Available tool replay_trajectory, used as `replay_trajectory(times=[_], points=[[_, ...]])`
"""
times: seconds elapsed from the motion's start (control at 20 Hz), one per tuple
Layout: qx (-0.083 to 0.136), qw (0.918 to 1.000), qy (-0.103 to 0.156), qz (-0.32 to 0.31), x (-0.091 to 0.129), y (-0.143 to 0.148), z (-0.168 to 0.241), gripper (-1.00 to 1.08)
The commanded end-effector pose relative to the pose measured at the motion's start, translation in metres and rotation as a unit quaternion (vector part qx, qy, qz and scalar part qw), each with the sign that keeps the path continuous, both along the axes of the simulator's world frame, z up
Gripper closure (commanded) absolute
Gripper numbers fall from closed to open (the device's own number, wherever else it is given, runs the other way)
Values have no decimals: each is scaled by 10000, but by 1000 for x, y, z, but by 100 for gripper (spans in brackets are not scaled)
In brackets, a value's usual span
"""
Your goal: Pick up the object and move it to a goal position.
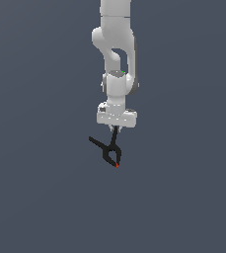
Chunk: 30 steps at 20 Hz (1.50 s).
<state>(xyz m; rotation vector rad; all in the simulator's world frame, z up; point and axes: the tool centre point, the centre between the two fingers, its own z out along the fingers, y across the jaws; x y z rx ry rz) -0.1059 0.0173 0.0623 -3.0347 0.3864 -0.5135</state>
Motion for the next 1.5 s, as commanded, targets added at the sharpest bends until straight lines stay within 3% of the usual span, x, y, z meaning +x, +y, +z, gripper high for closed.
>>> replay_trajectory(times=[0.0,0.4,1.45], points=[[0,10000,-11,4,-9,-9,4,108],[-3,10000,-11,0,-24,-24,10,108],[-12,10000,-4,-3,-24,-30,44,108]])
